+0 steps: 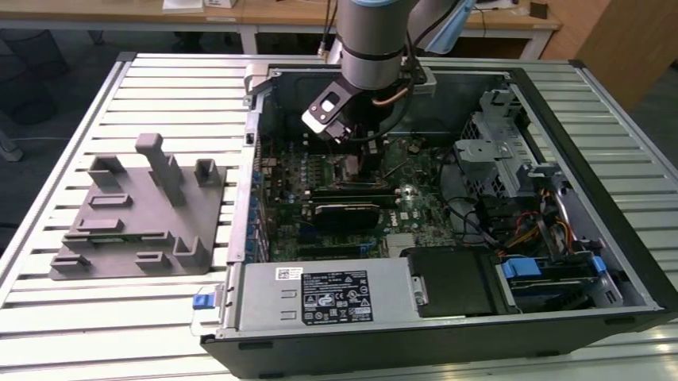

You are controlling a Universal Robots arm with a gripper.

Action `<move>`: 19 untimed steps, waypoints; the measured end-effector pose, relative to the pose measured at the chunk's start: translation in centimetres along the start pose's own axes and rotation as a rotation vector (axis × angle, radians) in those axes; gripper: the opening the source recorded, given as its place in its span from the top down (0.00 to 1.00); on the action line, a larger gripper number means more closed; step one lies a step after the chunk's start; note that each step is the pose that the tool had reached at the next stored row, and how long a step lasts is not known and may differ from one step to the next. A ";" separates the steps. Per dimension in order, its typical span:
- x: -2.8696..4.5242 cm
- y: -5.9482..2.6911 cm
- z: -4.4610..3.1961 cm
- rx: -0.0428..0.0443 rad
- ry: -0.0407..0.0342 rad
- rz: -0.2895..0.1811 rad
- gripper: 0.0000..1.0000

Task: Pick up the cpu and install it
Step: 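Place the cpu into insertion slot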

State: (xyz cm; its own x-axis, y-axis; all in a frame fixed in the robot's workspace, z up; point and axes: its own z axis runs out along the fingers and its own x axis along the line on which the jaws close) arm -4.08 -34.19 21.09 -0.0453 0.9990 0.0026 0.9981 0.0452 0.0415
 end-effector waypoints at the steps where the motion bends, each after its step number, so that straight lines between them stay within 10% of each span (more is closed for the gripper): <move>1: 0.03 0.00 0.06 0.0000 0.0000 0.000 0.47; 19: 0.21 -0.27 0.97 0.0000 0.0000 0.000 0.47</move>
State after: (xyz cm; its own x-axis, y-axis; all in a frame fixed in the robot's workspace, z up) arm -4.32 -33.99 20.11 -0.0454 0.9990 0.0026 0.9981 0.0453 0.0415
